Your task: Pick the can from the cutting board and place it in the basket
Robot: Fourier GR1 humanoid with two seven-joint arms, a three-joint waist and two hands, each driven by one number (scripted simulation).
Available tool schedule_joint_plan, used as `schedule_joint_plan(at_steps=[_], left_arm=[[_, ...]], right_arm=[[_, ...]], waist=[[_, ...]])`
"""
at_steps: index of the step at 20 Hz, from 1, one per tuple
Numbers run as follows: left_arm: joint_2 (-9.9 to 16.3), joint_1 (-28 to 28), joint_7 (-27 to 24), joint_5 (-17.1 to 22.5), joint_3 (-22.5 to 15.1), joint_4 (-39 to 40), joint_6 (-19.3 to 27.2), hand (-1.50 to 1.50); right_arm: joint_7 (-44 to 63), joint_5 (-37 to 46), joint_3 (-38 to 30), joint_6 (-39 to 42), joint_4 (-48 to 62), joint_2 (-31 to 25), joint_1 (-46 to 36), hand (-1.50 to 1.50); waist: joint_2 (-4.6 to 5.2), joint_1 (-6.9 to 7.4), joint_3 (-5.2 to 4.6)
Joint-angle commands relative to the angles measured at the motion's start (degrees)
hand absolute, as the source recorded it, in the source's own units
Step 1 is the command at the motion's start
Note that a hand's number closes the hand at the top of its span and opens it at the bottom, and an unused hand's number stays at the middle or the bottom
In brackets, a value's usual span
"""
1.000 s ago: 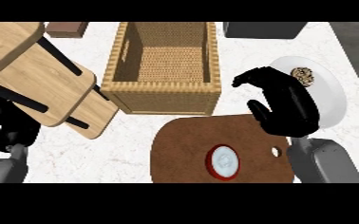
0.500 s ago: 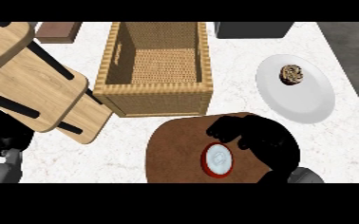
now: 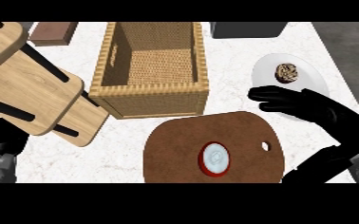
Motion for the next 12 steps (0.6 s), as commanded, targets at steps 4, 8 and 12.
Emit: schedule_joint_plan(at_steps=[4, 8, 12], left_arm=[[-3.1, -6.7, 3.0, -2.6, -5.2, -1.4, -0.4, 0.0], [-4.6, -7.1, 5.6, -4.1, -6.7, -3.4, 1.0, 0.0], [-5.1, -9.0, 4.5, -5.4, -6.3, 0.3, 0.3, 0.0]], right_arm=[[-4.8, 5.3, 0.5, 15.5, -0.6, -16.3, -1.2, -1.5], [-1.7, 3.1, 1.8, 17.7, -1.5, -17.0, -3.6, -1.5], [-2.8, 3.5, 1.5, 16.4, -0.9, -17.1, -1.2, -1.5]], waist=[[0.57, -0.82, 0.17], [0.47, 0.67, 0.13], [0.61, 0.39, 0.14]])
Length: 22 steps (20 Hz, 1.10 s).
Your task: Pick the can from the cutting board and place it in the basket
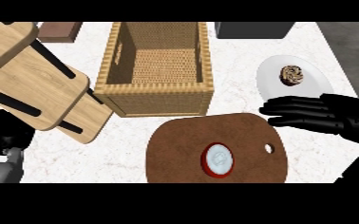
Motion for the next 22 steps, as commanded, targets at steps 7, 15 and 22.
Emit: schedule_joint_plan(at_steps=[7, 15, 22], left_arm=[[-3.7, -6.3, 4.7, -3.6, -5.1, -3.8, -0.5, 0.0], [-7.4, -5.6, 0.0, -5.3, -5.3, 1.6, -1.2, 0.0], [-5.3, -6.9, 3.1, -4.9, -3.6, 0.5, -3.7, 0.0]], right_arm=[[-3.9, 2.3, -0.4, -1.8, 2.0, 2.3, 4.0, -1.5], [-4.6, 9.9, 2.5, -6.5, 3.4, 6.8, 5.8, -1.5], [-4.9, 15.8, 8.0, -9.0, 7.9, 13.3, 4.4, -1.5]], waist=[[0.39, -0.65, 0.18], [0.59, -0.9, 0.12], [0.54, -0.37, 0.13]])
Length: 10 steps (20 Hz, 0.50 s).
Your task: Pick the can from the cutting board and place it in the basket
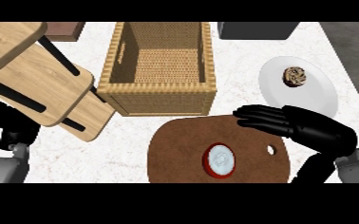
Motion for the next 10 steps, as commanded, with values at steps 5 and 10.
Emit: schedule_joint_plan(at_steps=[5, 10], left_arm=[[-5.2, -4.8, 3.7, -3.5, -5.3, -2.0, 0.4, 0.0], [-4.2, -4.7, 2.9, -3.5, -4.0, -2.0, -1.6, 0.0]], right_arm=[[-1.5, 5.8, 2.8, -2.5, 3.8, 5.2, 0.1, -1.5], [-3.9, 10.1, 4.6, -5.7, 7.9, 8.3, -0.1, -1.5]], waist=[[0.44, -1.15, 0.06], [0.46, -1.01, 0.07]])
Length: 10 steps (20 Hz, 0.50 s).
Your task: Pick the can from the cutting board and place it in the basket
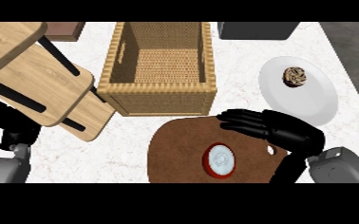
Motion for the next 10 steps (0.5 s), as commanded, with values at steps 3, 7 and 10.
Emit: schedule_joint_plan(at_steps=[3, 7, 10], left_arm=[[-3.9, -5.1, 3.1, -3.1, -5.3, -0.1, -0.8, 0.0], [-4.7, -4.1, 3.7, -3.6, -5.4, -2.1, -0.7, 0.0], [-5.6, -3.6, 2.3, -4.3, -5.2, -0.8, -0.5, 0.0]], right_arm=[[-0.8, 5.9, 3.5, -4.0, 1.4, 4.3, 1.2, -1.5], [0.6, 6.0, 4.4, -3.7, 4.0, 8.3, -0.3, -1.5], [0.8, 5.5, 3.3, -2.0, 0.5, 6.1, 1.4, -1.5]], waist=[[0.45, -1.39, 0.1], [0.46, -1.05, 0.1], [0.37, -1.65, 0.06]])
